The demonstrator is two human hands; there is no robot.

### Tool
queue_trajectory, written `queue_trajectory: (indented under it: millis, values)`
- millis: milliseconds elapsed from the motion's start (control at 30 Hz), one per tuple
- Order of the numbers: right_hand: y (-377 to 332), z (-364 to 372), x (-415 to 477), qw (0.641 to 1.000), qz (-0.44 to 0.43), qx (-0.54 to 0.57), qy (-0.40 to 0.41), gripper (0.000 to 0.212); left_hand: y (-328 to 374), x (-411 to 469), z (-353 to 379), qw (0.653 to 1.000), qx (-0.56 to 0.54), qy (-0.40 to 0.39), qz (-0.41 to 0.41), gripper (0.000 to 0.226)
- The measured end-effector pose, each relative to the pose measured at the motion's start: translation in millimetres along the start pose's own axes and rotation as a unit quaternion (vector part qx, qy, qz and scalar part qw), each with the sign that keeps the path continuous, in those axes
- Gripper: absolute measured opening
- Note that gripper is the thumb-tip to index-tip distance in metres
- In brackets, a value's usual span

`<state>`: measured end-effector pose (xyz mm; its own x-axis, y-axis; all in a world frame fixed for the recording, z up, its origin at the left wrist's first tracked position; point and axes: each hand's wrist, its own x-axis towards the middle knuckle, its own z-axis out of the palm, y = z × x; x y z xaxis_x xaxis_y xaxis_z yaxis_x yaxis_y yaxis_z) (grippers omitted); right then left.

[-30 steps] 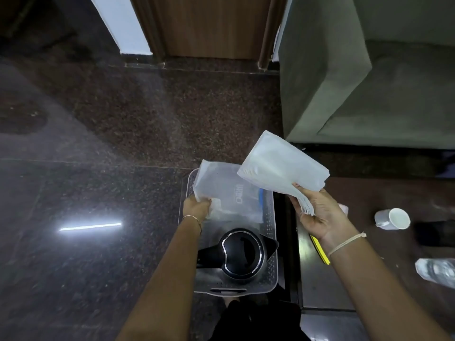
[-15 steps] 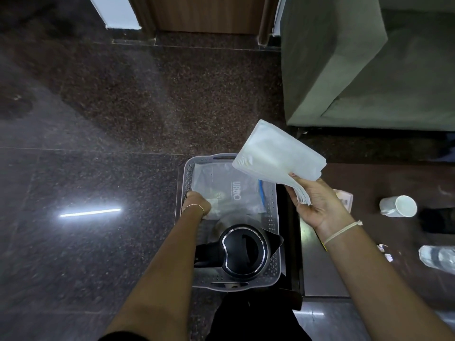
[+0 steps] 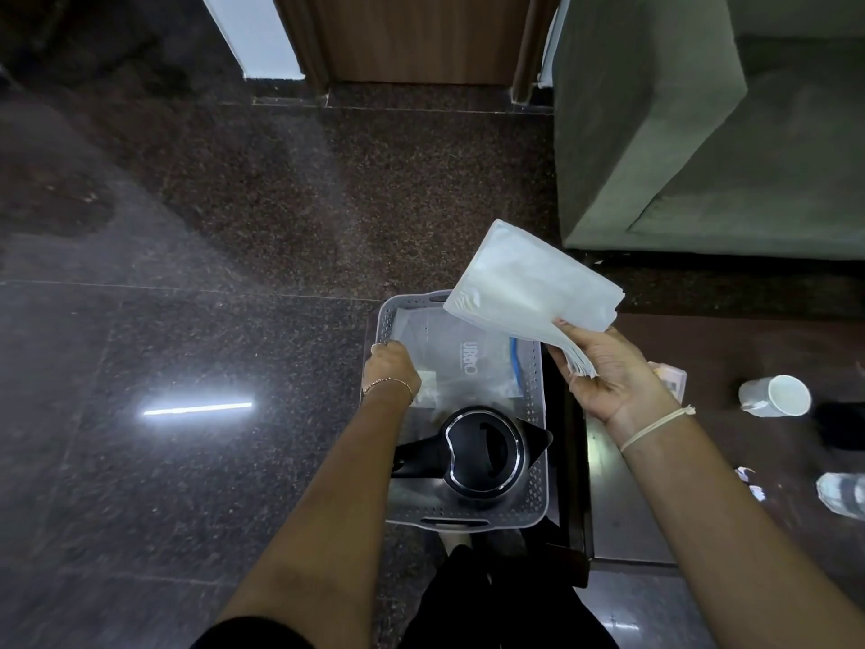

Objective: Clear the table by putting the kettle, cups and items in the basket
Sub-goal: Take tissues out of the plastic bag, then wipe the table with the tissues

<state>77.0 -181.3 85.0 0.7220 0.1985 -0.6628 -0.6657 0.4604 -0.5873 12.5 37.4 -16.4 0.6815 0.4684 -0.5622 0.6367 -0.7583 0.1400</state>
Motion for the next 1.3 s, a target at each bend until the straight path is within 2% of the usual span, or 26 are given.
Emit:
queue_trajectory:
  millis: [133, 267, 333, 433, 500, 567, 667, 767, 833, 933, 1100, 1200, 1300]
  values:
    - [-7, -2, -18, 1.000, -0.001, 0.004, -0.011, 0.030, 4, -14, -18, 0.999, -0.036, 0.013, 0.006, 0.041]
    - [-21, -5, -40, 1.000, -0.014, -0.010, -0.024, 0.024, 32, -38, -51, 0.983, -0.173, 0.059, 0.036, 0.032]
    - [-32, -9, -53, 0.999, -0.024, -0.031, -0.028, 0.023, 55, -56, -74, 0.951, -0.296, 0.074, 0.042, 0.029]
    - [-51, -20, -77, 0.996, -0.046, -0.072, -0.040, 0.026, 96, -92, -110, 0.862, -0.504, 0.042, 0.038, 0.055]
    - [-65, -32, -94, 0.991, -0.066, -0.100, -0.053, 0.031, 119, -124, -124, 0.829, -0.556, -0.019, 0.049, 0.071]
    - [-82, -49, -113, 0.986, -0.087, -0.131, -0.058, 0.032, 137, -162, -128, 0.812, -0.570, -0.086, 0.089, 0.075]
    - [-111, -88, -144, 0.977, -0.125, -0.163, -0.055, 0.030, 166, -213, -117, 0.796, -0.574, -0.131, 0.142, 0.053]
    - [-140, -139, -174, 0.965, -0.176, -0.189, -0.035, 0.028, 204, -257, -97, 0.808, -0.558, -0.093, 0.161, 0.021]
    - [-157, -175, -194, 0.958, -0.209, -0.198, -0.012, 0.030, 231, -281, -79, 0.815, -0.547, -0.068, 0.179, 0.012]
    - [-178, -228, -217, 0.953, -0.237, -0.187, 0.024, 0.028, 270, -315, -53, 0.799, -0.562, -0.048, 0.207, 0.013]
    - [-204, -306, -251, 0.939, -0.274, -0.185, 0.090, 0.015, 338, -359, -10, 0.772, -0.587, -0.011, 0.245, 0.028]
    - [-221, -343, -272, 0.932, -0.286, -0.192, 0.108, 0.008, 381, -385, 10, 0.766, -0.580, -0.021, 0.276, 0.018]
    - [-236, -370, -286, 0.922, -0.303, -0.205, 0.126, 0.013, 421, -404, 25, 0.761, -0.569, -0.051, 0.307, 0.013]
